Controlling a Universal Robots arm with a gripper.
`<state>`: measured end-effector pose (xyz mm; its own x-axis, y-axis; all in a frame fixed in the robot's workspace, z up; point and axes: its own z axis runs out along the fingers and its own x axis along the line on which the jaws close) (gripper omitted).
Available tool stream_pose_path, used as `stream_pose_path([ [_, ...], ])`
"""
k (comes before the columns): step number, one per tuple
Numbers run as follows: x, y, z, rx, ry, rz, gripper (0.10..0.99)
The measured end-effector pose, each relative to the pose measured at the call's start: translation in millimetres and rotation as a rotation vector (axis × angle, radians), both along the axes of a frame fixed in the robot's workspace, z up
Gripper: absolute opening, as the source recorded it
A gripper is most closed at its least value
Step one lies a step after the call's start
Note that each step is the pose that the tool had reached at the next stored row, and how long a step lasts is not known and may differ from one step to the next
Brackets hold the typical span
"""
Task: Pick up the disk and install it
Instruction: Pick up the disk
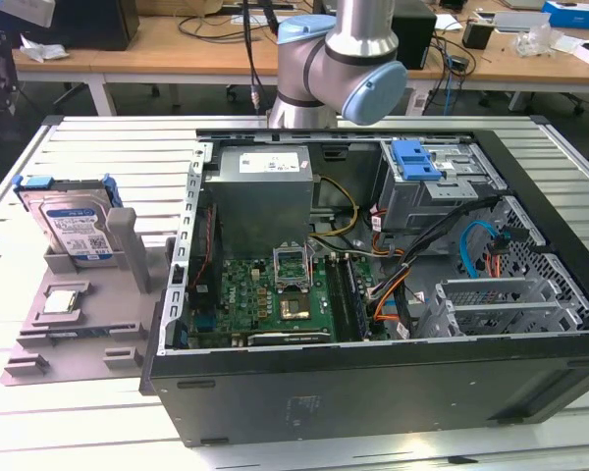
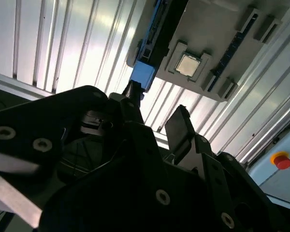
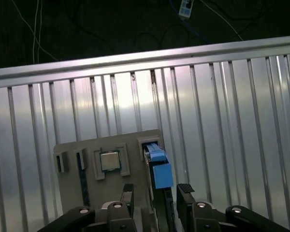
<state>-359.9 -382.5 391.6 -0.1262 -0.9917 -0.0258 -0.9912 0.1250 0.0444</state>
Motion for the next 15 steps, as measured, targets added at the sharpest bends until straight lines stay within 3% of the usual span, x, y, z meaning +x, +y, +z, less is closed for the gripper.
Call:
stream_pose_path([
  [2, 5.1, 0.8, -8.3, 0.0, 0.0, 0.002, 0.482],
  [15, 8.5, 4.5, -22.4, 0.0, 0.0, 0.002, 0.482],
])
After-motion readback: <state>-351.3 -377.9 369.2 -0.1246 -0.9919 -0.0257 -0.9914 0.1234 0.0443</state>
